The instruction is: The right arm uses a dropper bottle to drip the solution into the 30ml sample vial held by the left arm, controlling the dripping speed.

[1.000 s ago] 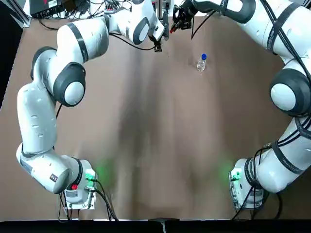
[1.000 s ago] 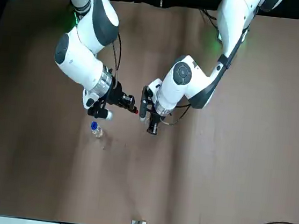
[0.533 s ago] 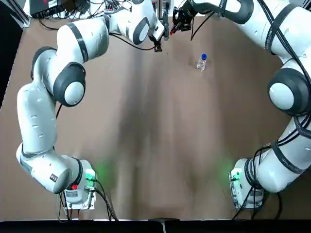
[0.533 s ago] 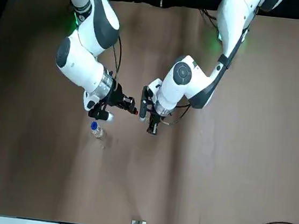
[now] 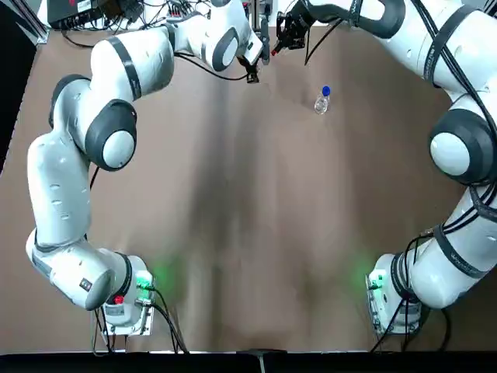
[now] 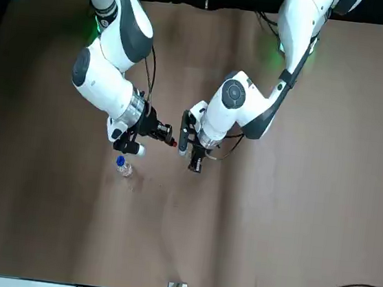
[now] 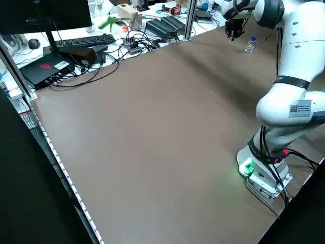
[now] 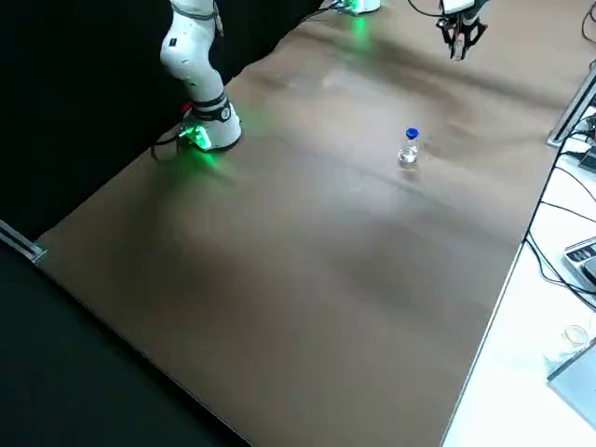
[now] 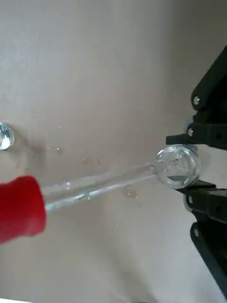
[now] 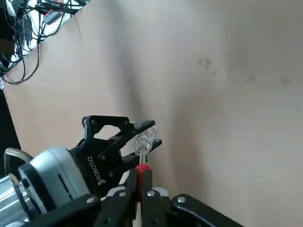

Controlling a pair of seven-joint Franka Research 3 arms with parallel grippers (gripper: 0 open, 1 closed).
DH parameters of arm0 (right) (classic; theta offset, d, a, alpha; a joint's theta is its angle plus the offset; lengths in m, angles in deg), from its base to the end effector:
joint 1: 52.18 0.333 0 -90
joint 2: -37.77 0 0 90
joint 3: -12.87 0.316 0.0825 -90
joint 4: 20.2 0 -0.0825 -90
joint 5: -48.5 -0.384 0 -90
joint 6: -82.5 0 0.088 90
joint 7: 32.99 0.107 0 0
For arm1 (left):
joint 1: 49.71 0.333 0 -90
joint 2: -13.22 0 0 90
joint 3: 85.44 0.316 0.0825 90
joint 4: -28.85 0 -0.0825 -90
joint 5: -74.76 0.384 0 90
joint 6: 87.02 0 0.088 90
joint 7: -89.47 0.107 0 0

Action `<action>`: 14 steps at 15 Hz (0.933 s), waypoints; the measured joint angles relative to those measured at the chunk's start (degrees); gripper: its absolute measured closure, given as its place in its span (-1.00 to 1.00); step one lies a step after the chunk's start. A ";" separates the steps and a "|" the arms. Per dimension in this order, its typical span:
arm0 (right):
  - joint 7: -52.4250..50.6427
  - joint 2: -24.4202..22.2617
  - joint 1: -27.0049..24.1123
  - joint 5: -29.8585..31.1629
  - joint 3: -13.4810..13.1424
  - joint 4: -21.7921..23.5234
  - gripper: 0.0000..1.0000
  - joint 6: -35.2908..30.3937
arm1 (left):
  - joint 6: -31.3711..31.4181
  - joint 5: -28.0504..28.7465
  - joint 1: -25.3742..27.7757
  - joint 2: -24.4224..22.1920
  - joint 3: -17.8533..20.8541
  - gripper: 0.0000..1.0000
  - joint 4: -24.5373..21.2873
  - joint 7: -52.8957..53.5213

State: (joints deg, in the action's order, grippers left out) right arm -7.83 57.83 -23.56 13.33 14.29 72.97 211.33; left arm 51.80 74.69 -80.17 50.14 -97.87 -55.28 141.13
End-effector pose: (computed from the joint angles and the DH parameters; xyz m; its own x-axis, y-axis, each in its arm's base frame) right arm 0.5875 0.3561 0.4514 0.9727 -0.2171 -0.0825 -0.2259 -0.8015 -0.5537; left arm 0.5667 -0.4817 0.3420 -0.0395 -0.9542 0.2965 -0.9863 -0.0103 -0.1648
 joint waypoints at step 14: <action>0.00 -0.03 -0.73 -0.02 -0.73 -0.35 0.89 0.10 | 0.07 -0.33 0.67 0.00 0.03 0.37 0.00 0.00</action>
State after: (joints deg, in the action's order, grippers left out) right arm -7.83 57.80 -24.29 13.31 13.57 72.62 211.43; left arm 51.87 74.36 -79.51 50.14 -97.84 -55.28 141.12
